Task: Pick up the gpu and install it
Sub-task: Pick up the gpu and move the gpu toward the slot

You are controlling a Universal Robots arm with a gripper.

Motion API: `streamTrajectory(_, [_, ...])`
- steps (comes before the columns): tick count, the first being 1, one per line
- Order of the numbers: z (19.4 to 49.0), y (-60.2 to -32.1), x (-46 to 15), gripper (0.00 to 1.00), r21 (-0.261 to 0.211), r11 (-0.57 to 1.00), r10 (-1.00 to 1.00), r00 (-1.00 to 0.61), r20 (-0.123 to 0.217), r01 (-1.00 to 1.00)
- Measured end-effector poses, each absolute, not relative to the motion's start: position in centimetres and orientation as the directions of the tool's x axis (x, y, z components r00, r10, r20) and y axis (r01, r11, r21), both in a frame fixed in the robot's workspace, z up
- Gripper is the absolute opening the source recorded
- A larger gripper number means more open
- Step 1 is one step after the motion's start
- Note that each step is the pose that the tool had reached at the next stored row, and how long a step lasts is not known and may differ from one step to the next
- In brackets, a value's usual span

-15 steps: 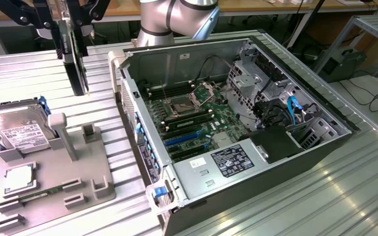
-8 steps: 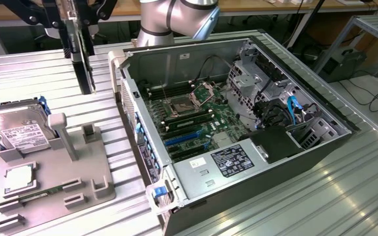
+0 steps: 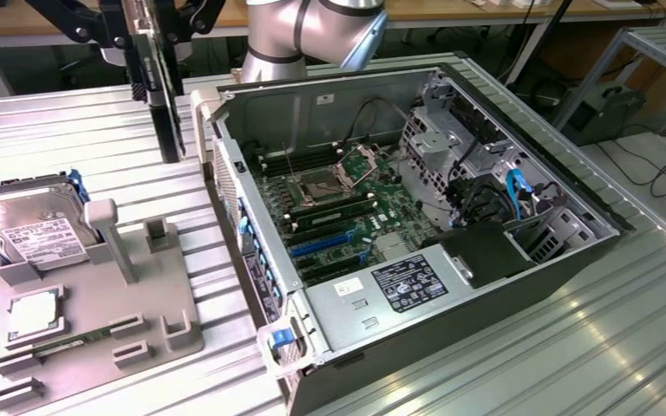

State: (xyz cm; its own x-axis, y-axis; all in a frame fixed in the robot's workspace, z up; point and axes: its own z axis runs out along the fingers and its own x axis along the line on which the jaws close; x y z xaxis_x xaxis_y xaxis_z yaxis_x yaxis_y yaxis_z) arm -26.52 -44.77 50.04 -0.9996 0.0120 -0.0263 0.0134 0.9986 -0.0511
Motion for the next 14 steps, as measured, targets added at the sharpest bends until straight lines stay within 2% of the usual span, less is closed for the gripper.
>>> streamTrajectory(14, [50.0,-44.8,-24.8,0.27,-0.051,0.999,0.012,-1.000,-0.026,0.013])
